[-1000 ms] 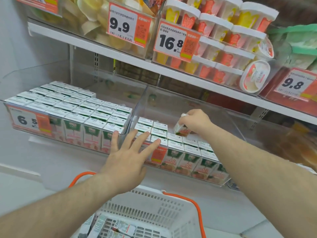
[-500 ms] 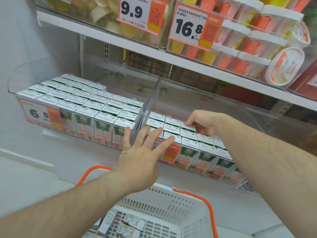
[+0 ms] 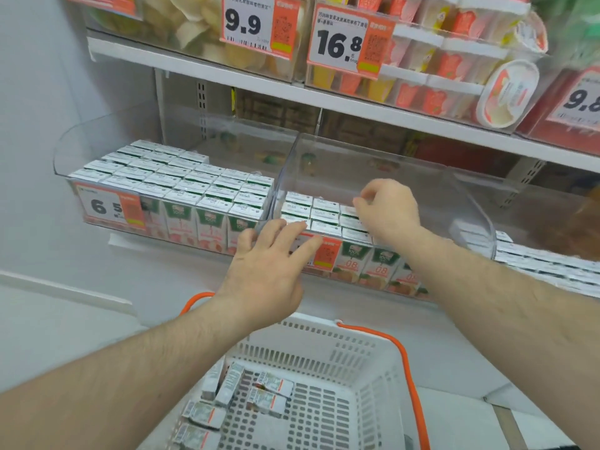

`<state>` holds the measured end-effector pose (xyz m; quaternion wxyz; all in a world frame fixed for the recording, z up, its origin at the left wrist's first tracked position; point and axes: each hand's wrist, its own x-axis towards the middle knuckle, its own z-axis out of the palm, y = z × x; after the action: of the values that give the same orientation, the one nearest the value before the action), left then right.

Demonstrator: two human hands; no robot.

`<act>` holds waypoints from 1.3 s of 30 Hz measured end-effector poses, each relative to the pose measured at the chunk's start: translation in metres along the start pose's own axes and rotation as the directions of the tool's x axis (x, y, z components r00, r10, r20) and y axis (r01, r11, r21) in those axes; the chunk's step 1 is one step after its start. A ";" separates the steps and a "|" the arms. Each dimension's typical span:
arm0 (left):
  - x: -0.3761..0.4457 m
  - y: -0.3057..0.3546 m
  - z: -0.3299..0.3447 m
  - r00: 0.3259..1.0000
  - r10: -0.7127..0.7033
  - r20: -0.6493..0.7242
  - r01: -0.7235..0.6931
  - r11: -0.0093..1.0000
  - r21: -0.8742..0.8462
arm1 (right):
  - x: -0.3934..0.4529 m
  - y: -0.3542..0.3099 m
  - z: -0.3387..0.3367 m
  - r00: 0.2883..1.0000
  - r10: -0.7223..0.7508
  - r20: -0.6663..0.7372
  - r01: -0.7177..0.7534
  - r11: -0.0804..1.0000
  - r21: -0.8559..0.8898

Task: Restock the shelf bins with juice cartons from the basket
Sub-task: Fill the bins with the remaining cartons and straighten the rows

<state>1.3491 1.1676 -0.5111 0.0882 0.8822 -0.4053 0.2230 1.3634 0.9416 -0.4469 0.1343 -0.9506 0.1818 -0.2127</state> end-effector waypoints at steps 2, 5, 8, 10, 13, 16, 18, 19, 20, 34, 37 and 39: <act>-0.010 -0.002 0.005 0.997 0.041 -0.061 -0.040 0.999 0.008 | -0.032 -0.008 0.008 0.920 -0.286 -0.268 0.305 0.952 0.030; -0.027 -0.001 0.010 0.993 0.069 0.094 -0.067 0.998 -0.019 | -0.088 -0.017 0.033 0.775 -0.514 -0.367 0.584 0.805 0.107; -0.045 -0.003 0.022 0.931 0.010 0.364 0.008 0.999 -0.048 | -0.141 -0.015 0.073 0.842 -0.509 -0.180 0.540 0.801 0.259; -0.055 -0.008 0.033 0.879 -0.025 0.476 0.043 0.999 -0.029 | -0.167 -0.011 0.098 0.887 -0.461 -0.006 0.438 0.839 0.323; -0.076 -0.018 0.059 0.778 -0.081 0.623 0.066 0.997 0.048 | -0.190 0.000 0.134 0.867 -0.354 0.350 0.261 0.922 0.285; -0.108 -0.024 0.097 0.608 -0.201 0.768 0.206 0.974 0.092 | -0.209 0.012 0.167 0.774 -0.225 0.592 0.145 0.973 0.180; -0.134 -0.023 0.125 0.459 -0.259 0.850 0.301 0.945 0.125 | -0.223 0.025 0.191 0.656 -0.119 0.745 0.048 0.992 0.117; -0.148 -0.022 0.139 0.390 -0.285 0.876 0.351 0.925 0.145 | -0.230 0.032 0.203 0.578 -0.076 0.813 0.015 0.997 0.082; -0.161 -0.021 0.151 0.328 -0.313 0.891 0.402 0.900 0.168 | -0.238 0.038 0.213 0.502 -0.035 0.864 0.002 0.999 0.040; -0.225 -0.001 0.243 0.114 -0.615 0.780 0.655 0.637 0.406 | -0.310 0.060 0.294 0.236 0.450 0.861 -0.234 0.886 -0.399; -0.230 -0.001 0.249 0.113 -0.639 0.761 0.717 0.582 0.383 | -0.322 0.058 0.305 0.179 0.516 0.838 -0.314 0.837 -0.449; -0.226 -0.004 0.245 0.109 -0.648 0.753 0.737 0.562 0.376 | -0.319 0.061 0.303 0.193 0.513 0.836 -0.319 0.839 -0.441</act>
<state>1.3015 1.2407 -0.8331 0.0167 0.9470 0.0573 -0.3156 1.2143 1.0696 -0.8456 0.1850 -0.8140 0.3380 0.4347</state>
